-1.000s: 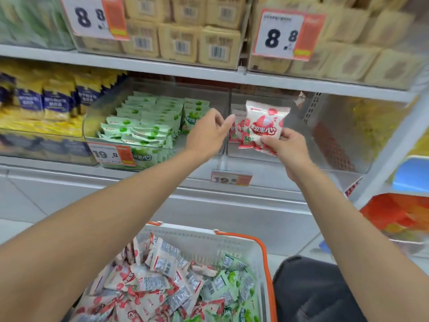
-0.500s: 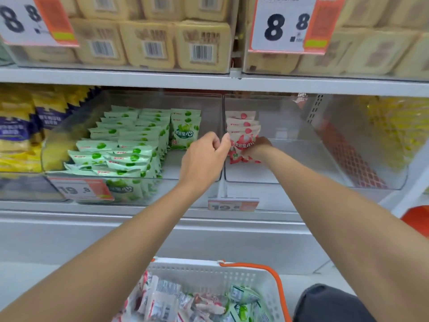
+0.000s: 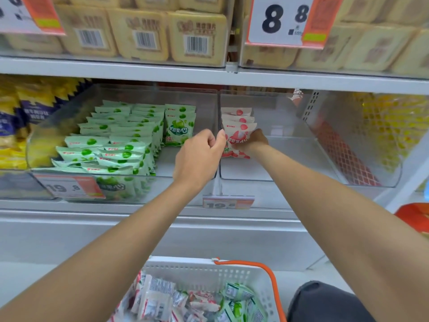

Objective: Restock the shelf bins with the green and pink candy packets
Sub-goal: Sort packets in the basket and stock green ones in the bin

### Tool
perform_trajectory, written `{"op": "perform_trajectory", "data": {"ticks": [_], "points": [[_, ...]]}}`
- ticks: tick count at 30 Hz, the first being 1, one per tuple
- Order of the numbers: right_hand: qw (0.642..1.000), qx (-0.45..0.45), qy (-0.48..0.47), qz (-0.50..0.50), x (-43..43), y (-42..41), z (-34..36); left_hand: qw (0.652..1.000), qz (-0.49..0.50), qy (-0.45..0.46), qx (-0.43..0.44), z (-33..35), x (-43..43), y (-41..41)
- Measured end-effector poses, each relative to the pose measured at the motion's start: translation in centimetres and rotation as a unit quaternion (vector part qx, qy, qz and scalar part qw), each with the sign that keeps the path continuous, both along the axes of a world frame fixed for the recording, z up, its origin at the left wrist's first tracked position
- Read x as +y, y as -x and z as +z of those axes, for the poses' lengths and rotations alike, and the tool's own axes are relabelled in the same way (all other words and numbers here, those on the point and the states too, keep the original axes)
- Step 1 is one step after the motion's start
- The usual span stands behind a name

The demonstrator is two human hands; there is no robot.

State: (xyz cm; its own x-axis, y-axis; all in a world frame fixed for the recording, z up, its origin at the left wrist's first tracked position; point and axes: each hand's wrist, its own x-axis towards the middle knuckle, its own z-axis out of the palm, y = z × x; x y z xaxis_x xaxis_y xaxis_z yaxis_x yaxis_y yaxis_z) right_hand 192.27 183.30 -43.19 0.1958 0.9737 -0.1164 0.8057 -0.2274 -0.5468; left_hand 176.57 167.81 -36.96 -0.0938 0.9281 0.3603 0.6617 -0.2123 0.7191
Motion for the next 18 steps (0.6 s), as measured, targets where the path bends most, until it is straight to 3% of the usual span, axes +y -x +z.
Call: {"op": "perform_trajectory", "data": {"ticks": [2,11,14,18], "points": [[0.999,-0.006,-0.039,-0.003,-0.8,0.1,0.7,1.000,0.002,0.003,-0.001,0.0,-0.1,-0.1],[0.998,0.044,0.022,-0.049,-4.2,-1.3,2.6,1.000,-0.011,0.011,-0.003,0.5,-0.3,0.1],[0.995,0.020,-0.091,-0.024,-8.8,-1.3,4.8,0.997,-0.010,-0.042,-0.068,1.0,-1.3,0.3],[0.954,-0.009,-0.294,0.055,-16.5,-0.2,7.1,0.992,0.011,-0.086,-0.090,0.5,-4.5,1.1]]}}
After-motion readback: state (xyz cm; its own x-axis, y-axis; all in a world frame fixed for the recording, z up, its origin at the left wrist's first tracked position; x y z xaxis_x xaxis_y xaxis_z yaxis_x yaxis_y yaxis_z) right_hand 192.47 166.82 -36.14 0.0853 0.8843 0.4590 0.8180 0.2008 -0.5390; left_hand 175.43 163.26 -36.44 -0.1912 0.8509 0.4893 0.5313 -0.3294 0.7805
